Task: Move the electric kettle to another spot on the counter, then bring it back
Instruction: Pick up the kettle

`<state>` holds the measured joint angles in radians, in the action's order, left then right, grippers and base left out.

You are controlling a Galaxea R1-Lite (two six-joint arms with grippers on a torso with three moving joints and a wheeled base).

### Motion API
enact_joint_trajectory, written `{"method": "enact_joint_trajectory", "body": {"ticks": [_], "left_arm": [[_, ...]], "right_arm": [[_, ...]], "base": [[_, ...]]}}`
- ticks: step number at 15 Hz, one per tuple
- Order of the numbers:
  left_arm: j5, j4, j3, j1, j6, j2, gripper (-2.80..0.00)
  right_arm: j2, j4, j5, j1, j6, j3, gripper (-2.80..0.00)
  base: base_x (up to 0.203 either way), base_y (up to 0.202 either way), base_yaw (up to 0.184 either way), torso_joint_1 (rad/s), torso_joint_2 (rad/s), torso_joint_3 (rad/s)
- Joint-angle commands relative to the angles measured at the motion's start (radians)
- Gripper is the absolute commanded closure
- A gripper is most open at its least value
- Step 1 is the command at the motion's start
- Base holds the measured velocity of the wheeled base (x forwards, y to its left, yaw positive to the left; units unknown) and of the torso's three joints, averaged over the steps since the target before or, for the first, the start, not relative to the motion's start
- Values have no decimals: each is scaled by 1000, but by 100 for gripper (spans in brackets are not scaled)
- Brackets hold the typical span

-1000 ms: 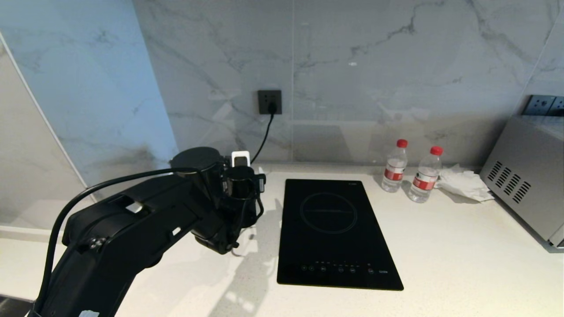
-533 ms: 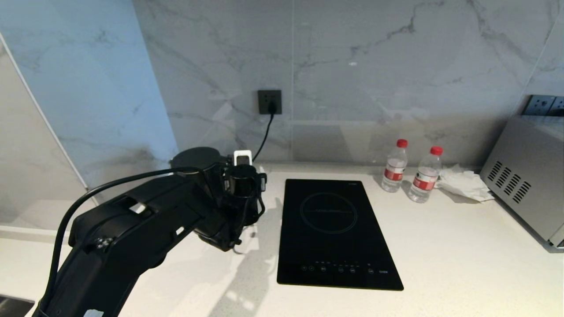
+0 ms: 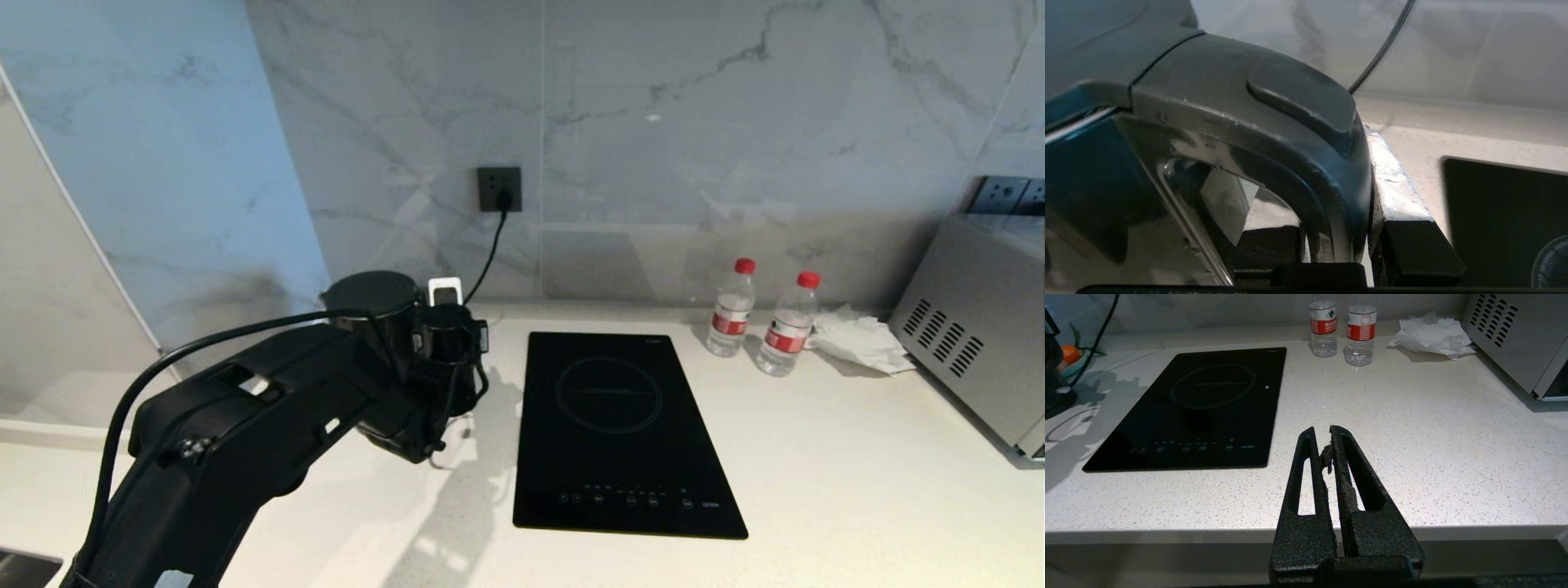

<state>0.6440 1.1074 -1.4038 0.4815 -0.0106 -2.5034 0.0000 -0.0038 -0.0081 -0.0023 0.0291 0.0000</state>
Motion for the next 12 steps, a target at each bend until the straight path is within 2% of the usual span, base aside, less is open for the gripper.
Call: {"method": "enact_joint_trajectory", "body": {"ticks": [1,12], "left_arm": [[5,8,-1,-3,-2,8,0],[6,-1,-1,-17,-22,34,0]], "right_arm": [[2,-1,0,1,0,0,0],[2,-1,0,1,0,0,0]], "base": [[0,0,0,0,0,0],[0,0,0,0,0,0]]}}
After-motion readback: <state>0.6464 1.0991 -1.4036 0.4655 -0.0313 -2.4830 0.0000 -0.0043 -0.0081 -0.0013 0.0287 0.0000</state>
